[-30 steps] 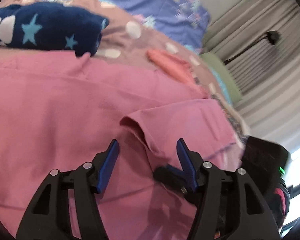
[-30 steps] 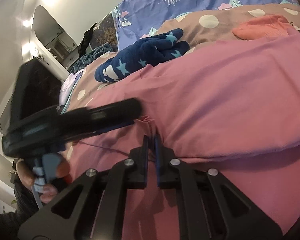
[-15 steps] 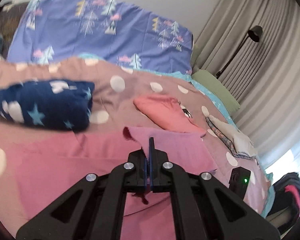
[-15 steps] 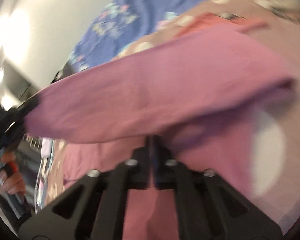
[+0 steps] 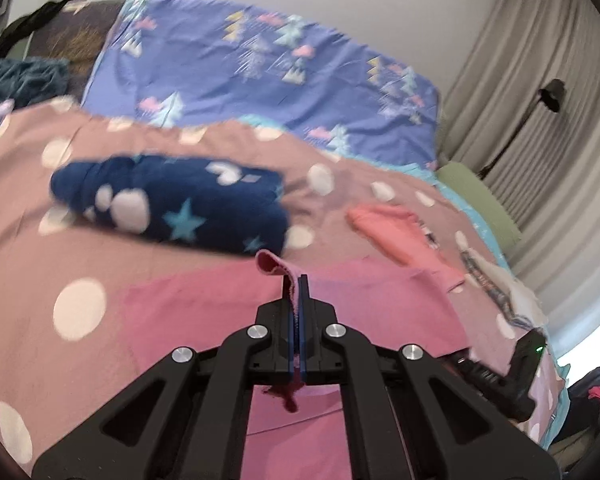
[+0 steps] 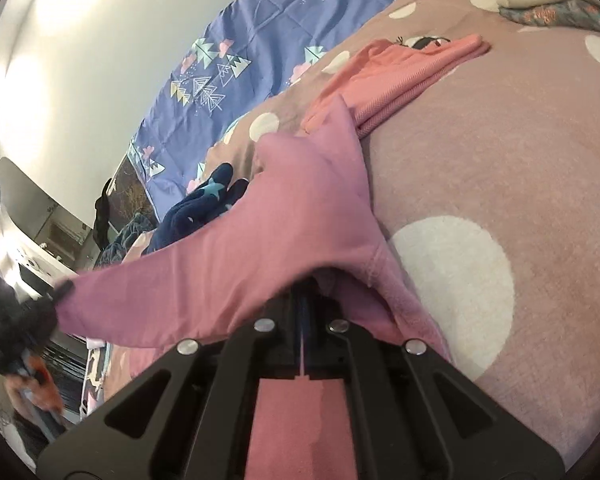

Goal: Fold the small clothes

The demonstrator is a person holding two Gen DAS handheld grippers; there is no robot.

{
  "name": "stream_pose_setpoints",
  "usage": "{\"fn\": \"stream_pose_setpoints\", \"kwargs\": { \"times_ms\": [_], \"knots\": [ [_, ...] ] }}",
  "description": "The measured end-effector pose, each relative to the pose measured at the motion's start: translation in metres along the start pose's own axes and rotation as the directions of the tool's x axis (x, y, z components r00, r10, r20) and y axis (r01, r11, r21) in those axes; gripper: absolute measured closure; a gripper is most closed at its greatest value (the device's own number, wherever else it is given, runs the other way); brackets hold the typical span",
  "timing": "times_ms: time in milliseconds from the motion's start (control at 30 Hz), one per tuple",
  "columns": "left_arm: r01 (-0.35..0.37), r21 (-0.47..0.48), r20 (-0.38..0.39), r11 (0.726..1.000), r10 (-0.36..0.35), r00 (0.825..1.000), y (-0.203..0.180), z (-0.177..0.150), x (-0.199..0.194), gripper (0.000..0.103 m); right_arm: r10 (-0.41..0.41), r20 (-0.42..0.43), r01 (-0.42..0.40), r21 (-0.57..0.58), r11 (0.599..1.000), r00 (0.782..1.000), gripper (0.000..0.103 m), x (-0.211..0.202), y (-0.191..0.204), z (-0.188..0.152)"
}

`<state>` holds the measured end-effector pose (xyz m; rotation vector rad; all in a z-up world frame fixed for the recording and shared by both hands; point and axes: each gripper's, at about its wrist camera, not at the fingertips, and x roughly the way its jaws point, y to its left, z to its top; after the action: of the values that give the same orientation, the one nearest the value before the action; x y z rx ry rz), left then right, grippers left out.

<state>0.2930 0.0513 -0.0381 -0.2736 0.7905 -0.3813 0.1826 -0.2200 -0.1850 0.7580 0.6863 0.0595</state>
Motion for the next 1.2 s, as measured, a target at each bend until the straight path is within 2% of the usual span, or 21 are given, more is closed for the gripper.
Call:
{"fn": "stream_pose_setpoints", "kwargs": {
  "times_ms": [167,267,333,367,400,533,600,667,733,767,833,933,967,1000,1033,1067,1133,1200],
  "knots": [
    [-0.097,-0.061,-0.108,0.993,0.09,0.99,0.041,-0.026,0.036,0.102,-0.016,-0.001,0.016,-0.022,1.0,1.0,0.103,0.001,0.002,0.0],
    [-0.127,-0.102,-0.151,0.987,0.111,0.982,0.06,-0.038,0.048,0.101,-0.013,-0.003,0.013,-0.016,1.0,1.0,0.103,0.0,0.001,0.0],
    [-0.135,-0.121,-0.165,0.983,0.114,0.98,0.069,-0.045,0.049,0.092,-0.014,-0.005,0.014,-0.017,1.0,1.0,0.103,0.001,0.002,0.0],
    [-0.143,-0.134,-0.173,0.981,0.119,0.978,0.074,-0.048,0.05,0.08,-0.014,-0.005,0.014,-0.018,1.0,1.0,0.103,0.0,0.001,0.0],
    [-0.148,-0.141,-0.176,0.979,0.122,0.977,0.077,-0.051,0.05,0.075,-0.013,-0.004,0.013,-0.017,1.0,1.0,0.102,0.0,0.001,0.0],
    [-0.125,-0.149,-0.171,0.981,0.099,0.98,0.077,-0.057,0.048,0.067,-0.007,-0.009,0.007,-0.018,1.0,1.0,0.099,0.0,0.001,0.0],
    [-0.097,-0.161,-0.169,0.982,0.07,0.983,0.074,-0.059,0.046,0.065,0.0,-0.022,-0.001,-0.032,0.999,1.0,0.092,-0.002,0.005,0.0],
    [-0.066,-0.186,-0.161,0.98,0.035,0.986,0.073,-0.061,0.041,0.065,0.003,-0.029,-0.005,-0.085,0.996,1.0,0.074,-0.007,0.015,-0.002],
    [-0.035,-0.203,-0.146,0.979,0.005,0.989,0.071,-0.063,0.035,0.065,0.0,-0.026,-0.004,-0.162,0.987,1.0,0.06,-0.012,0.027,-0.008],
    [-0.02,-0.205,-0.139,0.979,-0.009,0.99,0.07,-0.065,0.032,0.065,-0.01,-0.017,0.006,-0.217,0.976,1.0,0.055,-0.014,0.035,-0.011],
    [-0.018,-0.197,-0.151,0.98,-0.013,0.988,0.067,-0.067,0.035,0.065,-0.032,-0.019,0.025,-0.273,0.962,0.999,0.052,-0.011,0.045,-0.013],
    [-0.053,-0.195,-0.176,0.979,0.018,0.984,0.067,-0.068,0.045,0.065,-0.007,-0.054,-0.005,-0.207,0.978,0.999,0.053,-0.004,0.04,-0.002],
    [-0.052,-0.201,-0.174,0.978,0.017,0.985,0.068,-0.068,0.047,0.069,0.003,-0.06,-0.014,-0.178,0.984,0.998,0.058,-0.003,0.038,0.002],
    [-0.05,-0.208,-0.17,0.977,0.014,0.985,0.069,-0.068,0.049,0.083,0.014,-0.068,-0.023,-0.14,0.99,0.998,0.063,-0.002,0.034,0.007],
    [-0.04,-0.22,-0.164,0.975,0.004,0.986,0.071,-0.067,0.051,0.094,0.022,-0.072,-0.03,-0.111,0.993,0.997,0.082,-0.001,0.03,0.012],
    [-0.032,-0.226,-0.16,0.974,-0.004,0.987,0.072,-0.066,0.051,0.1,0.033,-0.08,-0.039,-0.083,0.996,0.996,0.1,0.001,0.026,0.016],
    [-0.03,-0.226,-0.128,0.974,0.0,0.992,0.071,-0.063,0.044,0.1,0.046,-0.112,-0.05,-0.031,0.998,0.993,0.1,0.004,0.019,0.021],
    [-0.002,-0.204,-0.081,0.979,-0.015,0.997,0.064,-0.059,0.027,0.101,0.096,-0.113,-0.094,0.021,0.995,0.989,0.101,-0.006,0.015,0.023]
  ]
}}
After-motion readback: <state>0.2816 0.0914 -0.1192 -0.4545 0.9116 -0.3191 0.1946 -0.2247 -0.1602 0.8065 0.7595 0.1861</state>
